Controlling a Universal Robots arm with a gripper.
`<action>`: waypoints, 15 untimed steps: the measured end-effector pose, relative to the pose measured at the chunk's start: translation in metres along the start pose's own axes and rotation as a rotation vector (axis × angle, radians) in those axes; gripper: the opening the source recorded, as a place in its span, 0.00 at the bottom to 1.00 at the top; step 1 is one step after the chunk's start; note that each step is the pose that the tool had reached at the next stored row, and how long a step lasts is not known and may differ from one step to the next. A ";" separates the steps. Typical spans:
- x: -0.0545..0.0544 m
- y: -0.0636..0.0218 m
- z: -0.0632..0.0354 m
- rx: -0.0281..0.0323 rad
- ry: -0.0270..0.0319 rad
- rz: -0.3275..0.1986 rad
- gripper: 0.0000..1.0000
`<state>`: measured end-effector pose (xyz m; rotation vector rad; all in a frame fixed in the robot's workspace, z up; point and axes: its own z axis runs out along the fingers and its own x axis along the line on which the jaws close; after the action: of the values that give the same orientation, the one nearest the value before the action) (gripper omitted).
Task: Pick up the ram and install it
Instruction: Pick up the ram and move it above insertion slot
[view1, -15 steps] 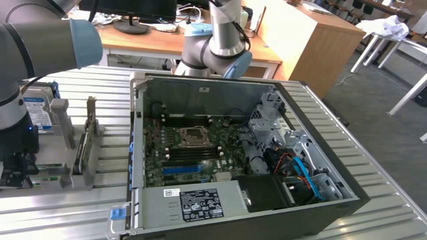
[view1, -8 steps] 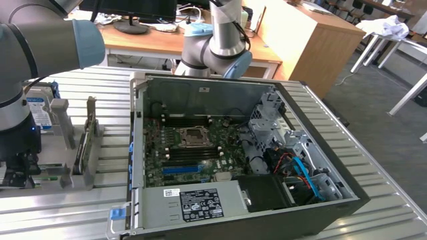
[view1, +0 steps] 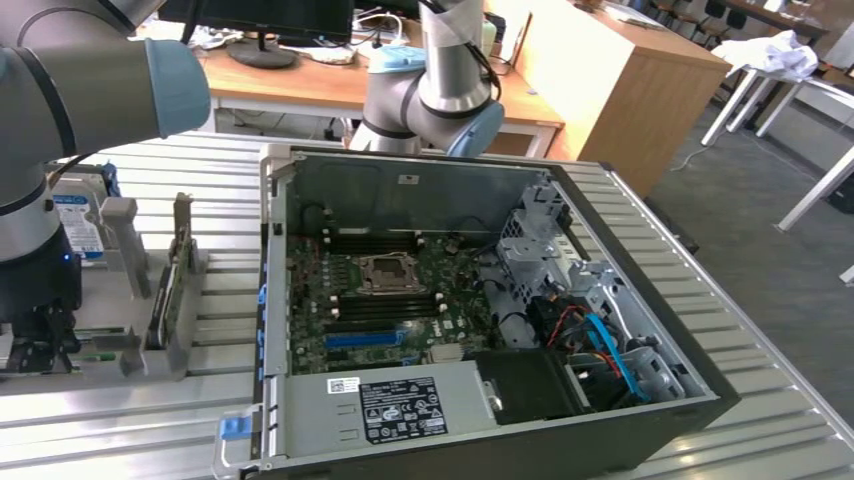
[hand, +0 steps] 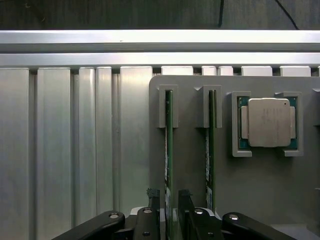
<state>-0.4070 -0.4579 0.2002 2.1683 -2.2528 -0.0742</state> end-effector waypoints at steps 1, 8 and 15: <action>0.000 0.0000 0.0000 0.0000 0.0000 0.000 0.29; 0.000 0.0000 -0.0008 -0.0002 0.0001 0.000 0.29; 0.000 0.0001 -0.0022 0.0000 0.0000 0.000 0.29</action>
<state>-0.4070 -0.4579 0.2024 2.1683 -2.2529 -0.0742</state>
